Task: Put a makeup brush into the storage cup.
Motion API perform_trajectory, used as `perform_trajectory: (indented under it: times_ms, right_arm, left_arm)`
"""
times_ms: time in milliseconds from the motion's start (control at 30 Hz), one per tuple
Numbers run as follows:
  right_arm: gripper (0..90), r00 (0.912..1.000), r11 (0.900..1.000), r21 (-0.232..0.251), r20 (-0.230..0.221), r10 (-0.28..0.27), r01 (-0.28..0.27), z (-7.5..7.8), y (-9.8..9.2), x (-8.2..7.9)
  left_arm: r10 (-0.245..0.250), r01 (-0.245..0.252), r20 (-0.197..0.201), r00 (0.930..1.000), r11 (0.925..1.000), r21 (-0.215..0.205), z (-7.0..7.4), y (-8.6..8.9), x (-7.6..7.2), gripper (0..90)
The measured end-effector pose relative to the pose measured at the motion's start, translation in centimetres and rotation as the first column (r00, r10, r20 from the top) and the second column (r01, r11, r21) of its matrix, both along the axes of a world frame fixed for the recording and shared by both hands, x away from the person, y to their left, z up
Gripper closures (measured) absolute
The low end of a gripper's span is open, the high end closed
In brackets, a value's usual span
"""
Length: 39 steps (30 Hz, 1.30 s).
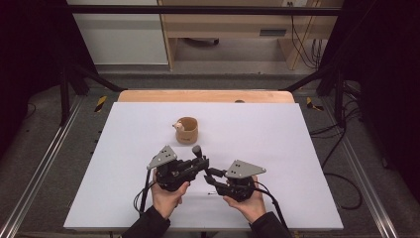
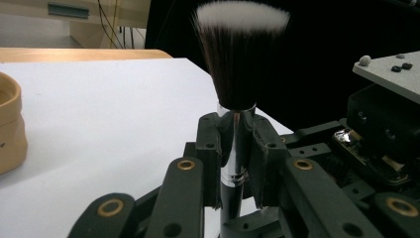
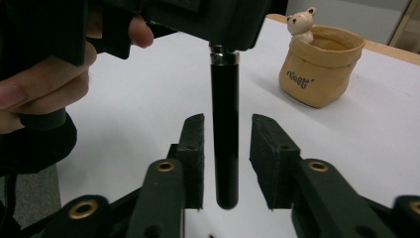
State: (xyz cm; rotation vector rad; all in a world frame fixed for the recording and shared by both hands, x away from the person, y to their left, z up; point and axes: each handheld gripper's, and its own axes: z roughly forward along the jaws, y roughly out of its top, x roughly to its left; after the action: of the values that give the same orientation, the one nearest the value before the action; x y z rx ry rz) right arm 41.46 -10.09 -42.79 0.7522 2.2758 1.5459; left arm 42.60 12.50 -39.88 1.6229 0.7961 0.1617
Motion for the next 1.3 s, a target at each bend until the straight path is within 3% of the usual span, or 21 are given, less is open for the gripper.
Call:
perform_trajectory:
  times_ms: [300, 533, 733, 1300]
  right_arm:
    - [43.5, 0.9981, 0.997, 0.045, -0.022, -0.058, 0.059, 0.5, -1.3, 0.4]
    - [31.1, 0.9894, 0.989, 0.039, -0.042, -0.139, 0.14, 0.6, -2.9, 0.8]
    - [24.3, 0.9818, 0.982, 0.029, -0.043, -0.185, 0.186, 0.5, -4.2, 0.9]
    - [12.3, 0.9553, 0.956, 0.019, -0.052, -0.291, 0.292, 0.9, -7.8, 1.1]
  left_arm:
    - [0.03, -0.03, 0.004, 0.9995, 0.9993, 0.02, 0.1, 1.1, 0.5, 76.9]
    - [0.047, -0.047, 0.005, 0.9989, 0.9985, 0.027, 0.3, 1.8, 0.7, 76.9]
    - [0.067, -0.067, 0.016, 0.9977, 0.9973, 0.031, 0.6, 2.6, 0.9, 76.9]
    - [0.093, -0.096, 0.031, 0.9951, 0.991, 0.093, 1.3, 4.8, 1.5, 76.9]
